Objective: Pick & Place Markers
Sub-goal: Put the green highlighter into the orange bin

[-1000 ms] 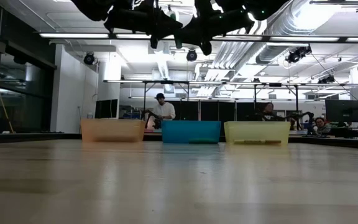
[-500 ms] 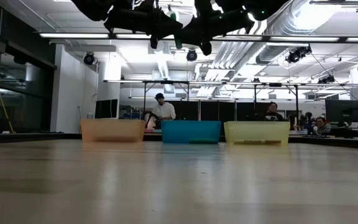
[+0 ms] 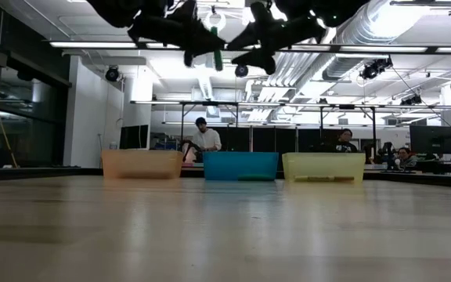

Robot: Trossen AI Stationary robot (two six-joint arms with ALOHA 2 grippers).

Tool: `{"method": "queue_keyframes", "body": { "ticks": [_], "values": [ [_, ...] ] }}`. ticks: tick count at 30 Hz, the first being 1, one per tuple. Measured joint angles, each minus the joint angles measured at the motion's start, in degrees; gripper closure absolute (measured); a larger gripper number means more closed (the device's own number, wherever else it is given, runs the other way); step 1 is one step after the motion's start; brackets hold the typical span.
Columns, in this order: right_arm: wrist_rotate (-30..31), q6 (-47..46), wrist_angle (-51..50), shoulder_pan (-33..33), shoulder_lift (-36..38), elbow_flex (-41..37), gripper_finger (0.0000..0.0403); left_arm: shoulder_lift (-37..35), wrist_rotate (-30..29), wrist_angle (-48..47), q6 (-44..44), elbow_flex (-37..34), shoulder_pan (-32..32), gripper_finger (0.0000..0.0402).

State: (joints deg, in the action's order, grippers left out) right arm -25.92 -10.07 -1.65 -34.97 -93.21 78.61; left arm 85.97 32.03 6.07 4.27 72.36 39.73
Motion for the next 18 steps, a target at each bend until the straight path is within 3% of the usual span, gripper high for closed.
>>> {"method": "queue_keyframes", "body": {
  "ticks": [10,18],
  "values": [
    [6.2,3.6,-17.2,-3.9,2.8,0.0,0.0163,0.0,2.7,-17.3,-10.0,0.0,9.7,0.0345],
    [6.8,3.9,-22.2,-4.4,2.9,0.0,0.0163,0.0,-5.3,-33.0,-26.0,0.0,10.2,0.0345]
  ]
}}
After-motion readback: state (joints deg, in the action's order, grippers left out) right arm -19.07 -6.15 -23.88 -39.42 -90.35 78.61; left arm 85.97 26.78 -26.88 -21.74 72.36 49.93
